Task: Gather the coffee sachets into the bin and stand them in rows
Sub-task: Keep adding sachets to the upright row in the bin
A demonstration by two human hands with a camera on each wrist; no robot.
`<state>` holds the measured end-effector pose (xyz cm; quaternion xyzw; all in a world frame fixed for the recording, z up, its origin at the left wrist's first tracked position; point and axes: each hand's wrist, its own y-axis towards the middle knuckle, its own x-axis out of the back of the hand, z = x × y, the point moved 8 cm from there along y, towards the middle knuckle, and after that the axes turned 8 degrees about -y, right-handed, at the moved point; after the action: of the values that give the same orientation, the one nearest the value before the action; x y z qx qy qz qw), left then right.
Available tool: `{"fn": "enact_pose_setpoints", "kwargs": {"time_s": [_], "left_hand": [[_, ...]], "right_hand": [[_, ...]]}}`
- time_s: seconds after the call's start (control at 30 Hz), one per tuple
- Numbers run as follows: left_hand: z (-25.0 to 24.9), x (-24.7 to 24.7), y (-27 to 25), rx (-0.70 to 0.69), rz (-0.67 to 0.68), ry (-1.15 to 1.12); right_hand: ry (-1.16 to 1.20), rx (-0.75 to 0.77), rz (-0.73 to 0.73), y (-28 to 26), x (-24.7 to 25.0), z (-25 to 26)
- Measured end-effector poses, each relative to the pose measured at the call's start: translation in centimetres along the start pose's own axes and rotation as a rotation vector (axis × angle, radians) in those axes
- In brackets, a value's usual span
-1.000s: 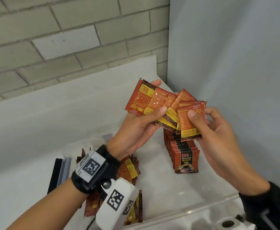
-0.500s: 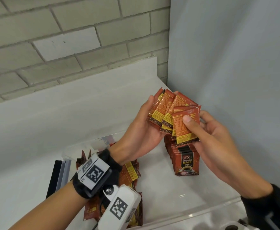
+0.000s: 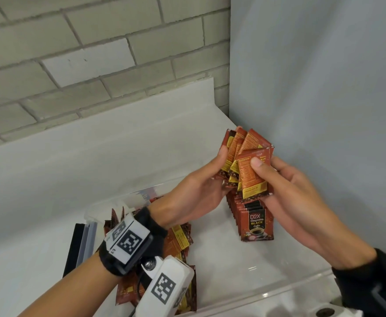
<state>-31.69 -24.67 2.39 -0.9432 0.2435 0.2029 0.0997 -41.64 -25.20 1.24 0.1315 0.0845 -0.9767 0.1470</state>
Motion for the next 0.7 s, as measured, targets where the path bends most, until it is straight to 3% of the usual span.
{"fn": "enact_pose_setpoints", "kwargs": {"time_s": [0.27,0.5,0.6,0.7], "left_hand": [[0.6,-0.2,-0.3,0.056,-0.058,0.199],[-2.9,0.4,1.2,-0.017,-0.184,0.697],[-4.2,-1.8,0.0,-0.098,-0.032,1.042],[-4.7,-4.1,-0.3,-0.239,0.037,1.391]], "right_hand": [[0.019,0.018,0.003,0.0,0.0,0.2],[-0.044,0.095,-0.070,-0.1,0.7,0.8],[-0.119,0.147,-0.098,-0.4,1.0,1.2],[-0.193,0.202,-0.086,-0.6,0.8,1.7]]}}
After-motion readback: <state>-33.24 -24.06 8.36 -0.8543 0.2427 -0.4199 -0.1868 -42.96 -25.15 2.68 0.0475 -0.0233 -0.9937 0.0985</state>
